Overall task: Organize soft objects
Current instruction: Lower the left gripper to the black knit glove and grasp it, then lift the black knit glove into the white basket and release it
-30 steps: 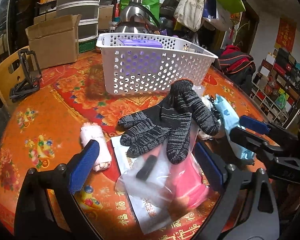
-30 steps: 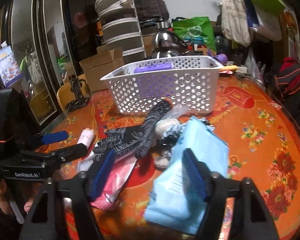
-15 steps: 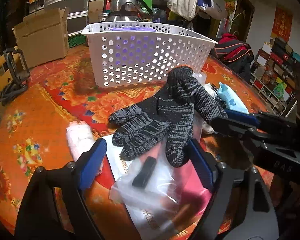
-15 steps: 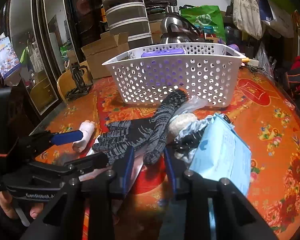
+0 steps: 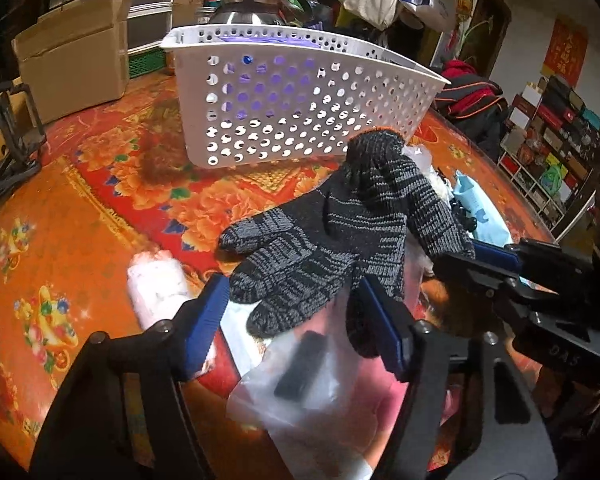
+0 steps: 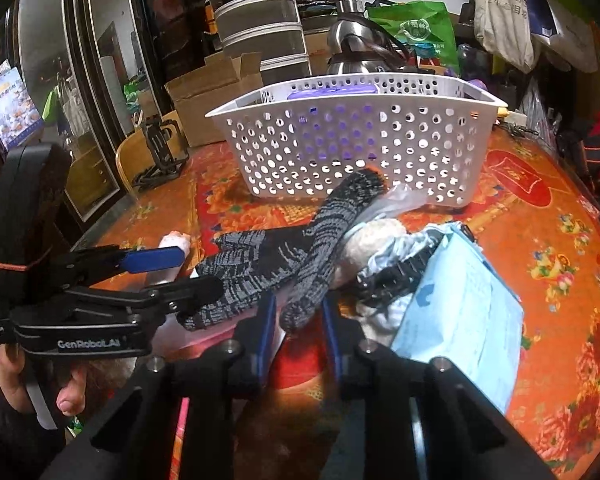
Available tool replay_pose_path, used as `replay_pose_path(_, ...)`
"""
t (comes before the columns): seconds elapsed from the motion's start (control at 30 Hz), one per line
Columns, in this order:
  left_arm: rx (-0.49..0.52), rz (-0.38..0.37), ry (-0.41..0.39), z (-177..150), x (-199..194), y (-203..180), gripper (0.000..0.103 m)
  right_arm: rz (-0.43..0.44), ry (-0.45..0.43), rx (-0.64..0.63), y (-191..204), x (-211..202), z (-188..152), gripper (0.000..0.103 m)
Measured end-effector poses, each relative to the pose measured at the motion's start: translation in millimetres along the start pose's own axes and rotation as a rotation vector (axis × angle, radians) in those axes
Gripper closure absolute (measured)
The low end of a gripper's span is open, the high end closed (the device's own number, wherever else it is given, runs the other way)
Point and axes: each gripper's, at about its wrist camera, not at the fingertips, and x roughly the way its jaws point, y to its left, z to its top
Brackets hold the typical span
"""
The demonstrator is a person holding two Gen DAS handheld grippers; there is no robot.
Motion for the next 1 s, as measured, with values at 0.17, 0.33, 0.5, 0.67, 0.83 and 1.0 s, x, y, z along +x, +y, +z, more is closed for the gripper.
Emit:
replay_pose_path(0.17,0.011,0.002,0.035,2.0,10.7,-1.6,0.038,-0.001,0.008,-0.001,-0.4,1.5,0.1,0.087)
replay_pose_path(0.33,0.005,-0.012,0.047,1.9,17.8,0.0,0.039,0.004,0.015,0.001,-1.7,3.7,-0.4,0.089)
replay_pose_path(0.5,-0.018,-0.026,0.049,0.6,20.0,7.0,0.067,0.009,0.020,0.002,-2.7,5.7,-1.0,0.092)
replay_pose_path(0.67,0.001,-0.017,0.048,-3.5,17.7,4.4,0.080,0.014,0.024,0.003,-2.6,7.3,-1.1,0.093)
replay_pose_path(0.83,-0.005,-0.027,0.012,-5.6,8.3,3.4,0.086,0.023,0.016,-0.002,-0.1,4.7,-2.0,0.095)
replay_pose_path(1.0,0.022,-0.021,-0.056,-1.0,-16.3,-3.2,0.086,0.025,-0.035,-0.009,2.2,-10.3,3.9,0.096)
